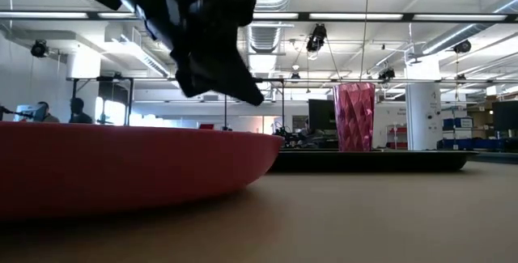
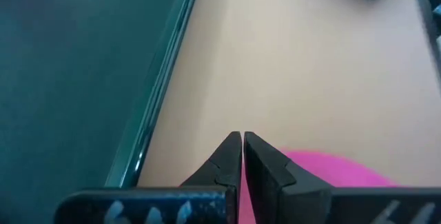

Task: Pick and place plate/cup/fork/spoon on tray
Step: Put the pink plate on the black serving tray to the left of the pink fork

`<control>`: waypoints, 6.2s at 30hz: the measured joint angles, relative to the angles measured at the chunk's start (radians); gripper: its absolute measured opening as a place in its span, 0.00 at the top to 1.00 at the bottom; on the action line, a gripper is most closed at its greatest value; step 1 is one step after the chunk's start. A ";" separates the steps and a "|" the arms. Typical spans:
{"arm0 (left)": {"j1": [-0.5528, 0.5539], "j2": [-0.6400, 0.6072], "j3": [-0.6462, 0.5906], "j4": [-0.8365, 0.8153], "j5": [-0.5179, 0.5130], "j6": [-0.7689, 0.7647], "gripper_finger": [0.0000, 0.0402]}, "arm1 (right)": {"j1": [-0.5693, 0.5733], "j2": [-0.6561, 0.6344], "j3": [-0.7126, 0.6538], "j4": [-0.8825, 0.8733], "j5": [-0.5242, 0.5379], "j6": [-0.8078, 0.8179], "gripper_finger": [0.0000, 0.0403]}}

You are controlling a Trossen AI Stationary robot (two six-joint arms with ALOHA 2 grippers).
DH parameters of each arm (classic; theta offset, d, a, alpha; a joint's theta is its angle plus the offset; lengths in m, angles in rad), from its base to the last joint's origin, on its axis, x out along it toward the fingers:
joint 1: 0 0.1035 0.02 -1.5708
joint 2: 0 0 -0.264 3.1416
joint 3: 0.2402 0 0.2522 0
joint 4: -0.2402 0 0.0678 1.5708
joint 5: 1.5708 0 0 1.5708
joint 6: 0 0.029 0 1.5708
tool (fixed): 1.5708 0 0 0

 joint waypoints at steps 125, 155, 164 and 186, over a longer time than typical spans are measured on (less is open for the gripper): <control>-0.190 -0.723 0.242 -1.055 -0.751 0.036 1.00 | 0.010 0.375 -0.815 0.512 -0.222 0.428 0.61; -0.189 -0.719 0.241 -1.055 -0.742 0.036 1.00 | 0.005 0.387 -0.781 0.400 -0.092 0.415 0.61; -0.189 -0.719 0.241 -1.055 -0.742 0.037 1.00 | 0.005 0.424 -0.781 0.462 -0.092 0.415 0.60; -0.189 -0.719 0.241 -1.055 -0.743 0.036 1.00 | 0.004 0.431 -0.780 0.449 -0.164 0.413 0.98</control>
